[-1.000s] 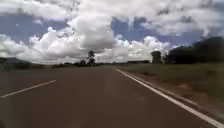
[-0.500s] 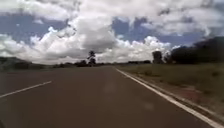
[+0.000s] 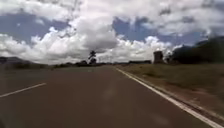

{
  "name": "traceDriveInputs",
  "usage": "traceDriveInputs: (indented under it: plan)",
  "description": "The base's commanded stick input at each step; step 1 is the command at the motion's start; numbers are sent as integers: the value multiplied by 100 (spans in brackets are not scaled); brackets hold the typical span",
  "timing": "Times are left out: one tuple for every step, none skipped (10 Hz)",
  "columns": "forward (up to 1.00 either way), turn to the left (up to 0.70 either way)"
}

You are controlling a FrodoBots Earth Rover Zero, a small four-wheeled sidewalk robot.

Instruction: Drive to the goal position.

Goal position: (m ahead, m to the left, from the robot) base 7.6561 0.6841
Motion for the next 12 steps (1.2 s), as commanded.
traceDriveInputs:
  plan:
    - [85, 0]
    - [85, 0]
    - [85, 0]
    - [85, 0]
    - [85, 0]
    - [100, 0]
    - [100, 0]
    - [100, 0]
    - [100, 0]
    - [100, 0]
    - [100, 0]
    - [100, 0]
